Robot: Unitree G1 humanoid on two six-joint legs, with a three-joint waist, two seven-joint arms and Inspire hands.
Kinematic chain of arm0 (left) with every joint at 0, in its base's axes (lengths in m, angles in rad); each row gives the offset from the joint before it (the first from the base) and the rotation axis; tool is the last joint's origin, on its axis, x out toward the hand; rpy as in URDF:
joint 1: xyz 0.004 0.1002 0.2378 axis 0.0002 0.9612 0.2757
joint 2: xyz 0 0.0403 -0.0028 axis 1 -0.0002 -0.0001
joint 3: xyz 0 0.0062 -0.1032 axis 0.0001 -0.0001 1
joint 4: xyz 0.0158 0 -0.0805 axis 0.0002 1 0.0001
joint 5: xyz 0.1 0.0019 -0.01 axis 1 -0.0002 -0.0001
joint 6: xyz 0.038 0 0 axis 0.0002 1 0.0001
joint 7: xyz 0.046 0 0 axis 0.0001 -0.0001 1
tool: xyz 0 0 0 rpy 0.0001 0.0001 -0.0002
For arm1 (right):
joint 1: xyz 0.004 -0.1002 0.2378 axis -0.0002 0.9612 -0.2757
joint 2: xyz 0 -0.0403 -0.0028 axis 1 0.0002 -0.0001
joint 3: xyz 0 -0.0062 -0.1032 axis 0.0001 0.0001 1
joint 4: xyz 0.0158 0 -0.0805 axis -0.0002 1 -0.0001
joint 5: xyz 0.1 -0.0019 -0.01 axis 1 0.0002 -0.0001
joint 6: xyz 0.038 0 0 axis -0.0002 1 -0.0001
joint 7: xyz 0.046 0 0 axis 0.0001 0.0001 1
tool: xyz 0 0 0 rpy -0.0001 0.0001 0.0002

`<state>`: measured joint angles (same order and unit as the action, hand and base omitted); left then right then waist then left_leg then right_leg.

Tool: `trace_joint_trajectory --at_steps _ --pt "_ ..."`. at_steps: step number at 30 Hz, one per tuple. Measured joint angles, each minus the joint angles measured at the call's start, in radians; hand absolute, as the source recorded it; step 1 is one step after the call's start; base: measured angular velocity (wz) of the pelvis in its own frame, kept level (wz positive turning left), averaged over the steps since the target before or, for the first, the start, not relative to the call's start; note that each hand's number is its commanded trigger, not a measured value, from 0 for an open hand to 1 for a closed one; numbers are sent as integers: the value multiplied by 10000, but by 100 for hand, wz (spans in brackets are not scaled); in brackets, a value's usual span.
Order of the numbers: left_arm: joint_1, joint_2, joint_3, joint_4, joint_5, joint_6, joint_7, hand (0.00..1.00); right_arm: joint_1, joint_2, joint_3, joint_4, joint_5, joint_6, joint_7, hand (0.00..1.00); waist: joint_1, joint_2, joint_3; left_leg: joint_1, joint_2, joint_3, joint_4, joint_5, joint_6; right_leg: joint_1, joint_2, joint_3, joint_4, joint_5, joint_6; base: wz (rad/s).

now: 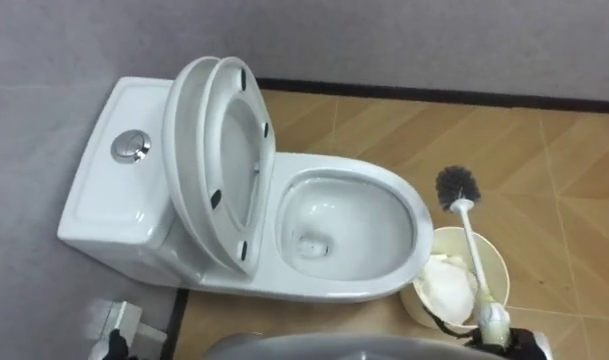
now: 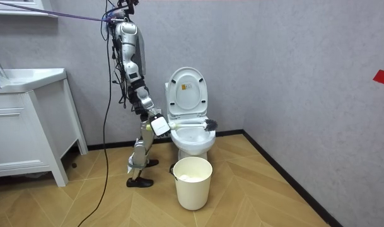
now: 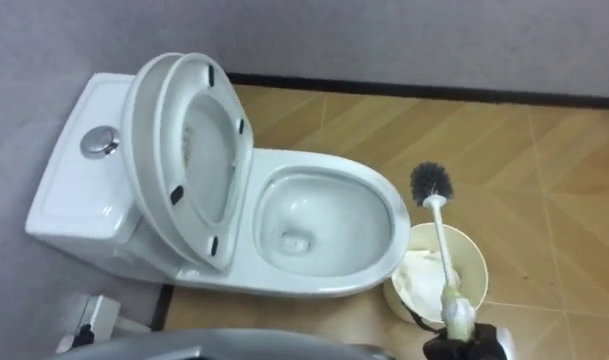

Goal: Brush toilet

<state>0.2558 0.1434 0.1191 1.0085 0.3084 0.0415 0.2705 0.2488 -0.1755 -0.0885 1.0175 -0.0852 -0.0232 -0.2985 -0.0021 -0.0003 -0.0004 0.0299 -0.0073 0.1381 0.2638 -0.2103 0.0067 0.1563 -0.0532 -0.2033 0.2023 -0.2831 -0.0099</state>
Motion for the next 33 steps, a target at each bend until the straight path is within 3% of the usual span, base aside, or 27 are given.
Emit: trace_joint_trajectory --at_steps 1,2,3,9,17,25,33 --pt "-51 3 4 -7 4 -2 3 0 2 94 -232 -34 -30 -5 -147 78 -95 -3 -4 72 -4 31 -28 0 0 37 -3 88 -3 0 0 -25" --pt "-64 2 4 -6 5 -4 2 0 -6 127 -322 -40 -36 -16 -200 28 -171 -5 -6 118 -4 60 -79 0 0 44 -2 125 -6 0 0 -20" --pt "-74 -10 3 -6 6 -6 0 0 -14 161 -454 -35 -58 -48 -253 0 -233 -9 -5 193 0 146 -152 0 0 53 -1 207 -7 0 0 -24" --pt "-70 -95 -1 -3 88 22 -176 0 274 255 -523 -34 -40 5 -392 0 -276 -2 0 484 20 528 -382 0 -1 56 10 706 -10 1 3 -21" --pt "-8 -109 -3 52 93 54 -248 0 277 354 -526 402 -42 92 -386 0 -311 4 7 617 16 548 -565 1 -1 29 48 951 -4 4 8 -4" --pt "375 -180 1 296 317 691 -597 0 114 461 -532 1225 -24 802 -221 0 -506 -5 5 704 -4 500 -593 1 0 122 34 946 -40 3 9 0" --pt "367 -195 -46 298 990 1010 -1159 0 49 483 -504 1750 -86 1331 602 0 -501 -73 4 792 -4 489 -591 1 0 225 37 967 -99 5 10 0"
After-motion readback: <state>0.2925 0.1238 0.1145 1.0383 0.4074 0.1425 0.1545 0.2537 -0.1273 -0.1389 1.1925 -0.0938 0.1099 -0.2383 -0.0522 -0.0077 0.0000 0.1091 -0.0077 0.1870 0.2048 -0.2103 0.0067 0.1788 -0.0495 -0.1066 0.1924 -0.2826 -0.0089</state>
